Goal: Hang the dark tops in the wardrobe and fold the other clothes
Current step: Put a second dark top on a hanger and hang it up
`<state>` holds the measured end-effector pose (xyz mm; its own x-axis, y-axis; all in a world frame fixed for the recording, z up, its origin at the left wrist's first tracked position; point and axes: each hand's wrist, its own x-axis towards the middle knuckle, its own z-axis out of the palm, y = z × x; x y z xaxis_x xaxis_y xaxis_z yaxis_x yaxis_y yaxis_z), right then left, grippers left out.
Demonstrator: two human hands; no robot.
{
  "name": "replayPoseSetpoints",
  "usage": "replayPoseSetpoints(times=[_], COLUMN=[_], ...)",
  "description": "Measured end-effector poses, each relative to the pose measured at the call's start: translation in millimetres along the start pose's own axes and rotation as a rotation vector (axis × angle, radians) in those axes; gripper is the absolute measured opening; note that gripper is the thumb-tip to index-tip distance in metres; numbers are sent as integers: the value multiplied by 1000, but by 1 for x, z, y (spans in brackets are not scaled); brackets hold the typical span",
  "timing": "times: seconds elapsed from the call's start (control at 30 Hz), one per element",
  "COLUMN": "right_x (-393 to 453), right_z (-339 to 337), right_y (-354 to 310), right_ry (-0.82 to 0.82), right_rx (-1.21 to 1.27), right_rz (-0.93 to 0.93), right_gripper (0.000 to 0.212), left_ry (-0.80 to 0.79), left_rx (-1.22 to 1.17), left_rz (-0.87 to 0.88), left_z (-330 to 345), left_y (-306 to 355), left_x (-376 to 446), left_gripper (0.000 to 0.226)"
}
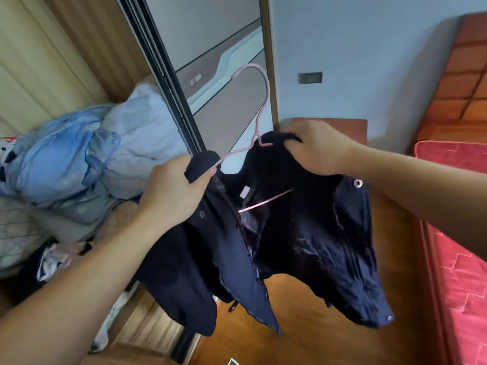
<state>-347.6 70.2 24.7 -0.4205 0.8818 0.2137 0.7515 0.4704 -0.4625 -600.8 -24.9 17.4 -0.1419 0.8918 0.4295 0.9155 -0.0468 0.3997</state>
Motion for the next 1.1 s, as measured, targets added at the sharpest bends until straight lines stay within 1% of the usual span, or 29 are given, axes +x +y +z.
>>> replayPoseSetpoints(times=[0.07,0.13,0.23,0.37,0.4,0.43,0.47,0.5,0.53,0.57,0.63,0.67,0.73,0.77,0.8,0.87,0.9,0.97,1.0,1.03,1.1], right_x=[-4,-10,-21,-26,-26,-26,-26,-26,-26,-26,-24,-23,-20,-20,-19,-19,-19,-19,-20,-21,-28], right_z=[3,-1,-5,-12,-17,-24,-29,-33,-37,-41,-48,-50,-56,-58,-57,-54,-53,-53,-52,-51,-47], right_y=[-19,-25,-15,1,4,7,9,11,9,5,-4,-9,-20,-23,-25,-26,-25,-21,-18,-15,-14], right_ry=[47,39,40,164,190,200,206,240,285,330,348,276,-6,-117,-175,-185,-183,-176,-152,-111,-22], right_rx=[234,368,325,263,219,107,-77,-283,-424,-463,-355,-232,89,188,199,135,147,206,204,186,166], right_rz=[45,71,36,21,3,-21,-40,-65,-110,-174,-300,-327,-236,-186,-181,-246,-257,-220,-211,-216,-229], right_gripper=[20,28,37,49,52,55,55,52,45,36,23,27,45,51,50,40,37,34,33,31,25], left_ry=[-6,-18,-5,7,15,33,57,79,89,89,73,62,49,37,13,-59,-87,-109,-91,-61,-36], left_rx=[-138,-277,-437,-482,-490,-497,-506,-515,-526,-537,-545,-539,-517,-504,-493,-461,-428,-264,-137,-20,134], left_rz=[-45,-93,-155,-140,-134,-125,-116,-109,-107,-107,-92,-76,-53,-52,-58,-73,-76,-14,43,91,131], left_z=[7,6,-2,-5,-5,-6,-7,-7,-8,-7,-6,-4,-2,-1,0,0,-2,-7,-10,-14,-24], left_y=[10,12,14,23,25,27,29,30,32,33,36,37,38,37,36,32,31,28,26,24,25], left_x=[0,1,2,2,2,3,4,5,6,7,9,10,11,12,12,15,15,19,22,24,26], left_gripper=[40,38,38,35,34,32,31,29,28,29,32,33,35,35,35,34,38,45,43,37,26])
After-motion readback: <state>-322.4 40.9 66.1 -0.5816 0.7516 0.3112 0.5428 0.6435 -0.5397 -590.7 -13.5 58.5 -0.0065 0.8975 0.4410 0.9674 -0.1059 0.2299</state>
